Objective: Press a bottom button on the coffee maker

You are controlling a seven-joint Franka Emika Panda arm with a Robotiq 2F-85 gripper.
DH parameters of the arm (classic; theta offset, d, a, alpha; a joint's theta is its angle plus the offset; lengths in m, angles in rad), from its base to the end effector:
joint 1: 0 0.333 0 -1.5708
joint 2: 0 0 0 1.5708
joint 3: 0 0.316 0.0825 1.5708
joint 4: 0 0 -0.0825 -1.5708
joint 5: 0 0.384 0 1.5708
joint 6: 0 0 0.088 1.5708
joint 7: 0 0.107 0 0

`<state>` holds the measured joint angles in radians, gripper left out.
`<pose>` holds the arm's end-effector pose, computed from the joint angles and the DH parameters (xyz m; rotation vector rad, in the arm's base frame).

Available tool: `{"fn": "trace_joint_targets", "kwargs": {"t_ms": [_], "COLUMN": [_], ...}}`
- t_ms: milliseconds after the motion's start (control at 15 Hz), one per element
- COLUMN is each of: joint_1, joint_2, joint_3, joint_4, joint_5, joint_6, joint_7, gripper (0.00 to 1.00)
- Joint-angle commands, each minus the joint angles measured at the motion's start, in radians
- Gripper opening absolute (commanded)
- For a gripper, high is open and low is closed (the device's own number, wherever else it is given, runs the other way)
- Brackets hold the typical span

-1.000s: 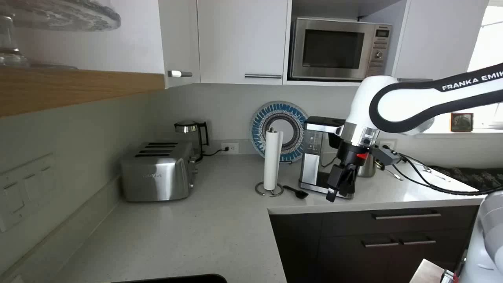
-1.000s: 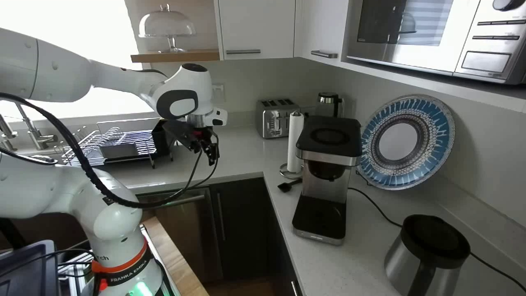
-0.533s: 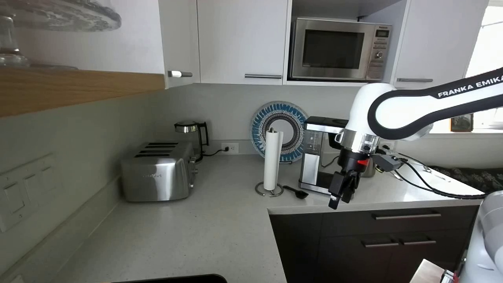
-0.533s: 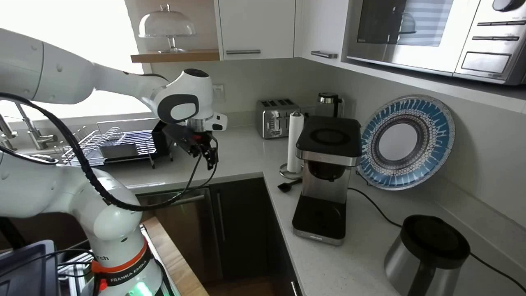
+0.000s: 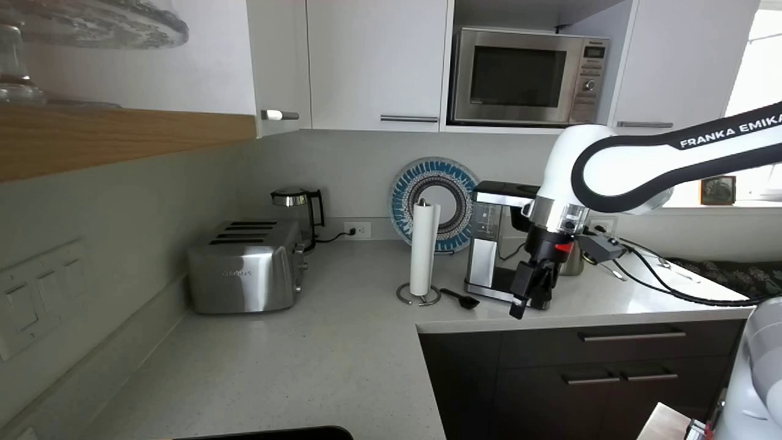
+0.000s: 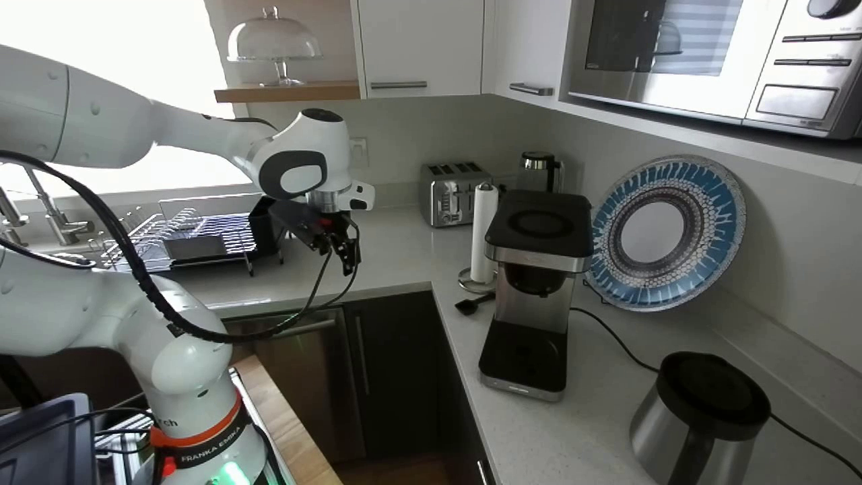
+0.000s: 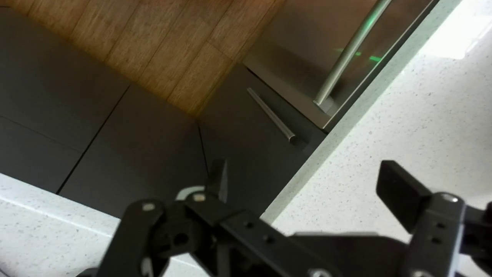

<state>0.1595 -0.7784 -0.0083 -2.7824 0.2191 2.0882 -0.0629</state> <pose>0.3119 0.0586 0.4315 -2.9305 -0.1695 -0.1095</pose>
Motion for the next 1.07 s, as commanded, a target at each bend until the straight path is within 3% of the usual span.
{"fn": "trace_joint_targets", "kwargs": {"t_ms": [0, 333, 533, 733, 1000], "joint_1": [-0.095, -0.239, -0.285, -0.305, -0.350], "joint_2": [-0.006, -0.011, 0.004, 0.011, 0.022], "joint_3": [0.023, 0.059, 0.054, -0.051, -0.244], "joint_4": [0.007, 0.022, 0.031, 0.032, 0.032], "joint_5": [-0.099, -0.341, -0.419, -0.361, -0.284], "joint_6": [-0.021, -0.009, -0.005, -0.028, -0.027], "joint_7": [0.028, 0.091, 0.125, 0.086, -0.013], "gripper": [1.00, 1.00, 1.00, 1.00, 1.00]}}
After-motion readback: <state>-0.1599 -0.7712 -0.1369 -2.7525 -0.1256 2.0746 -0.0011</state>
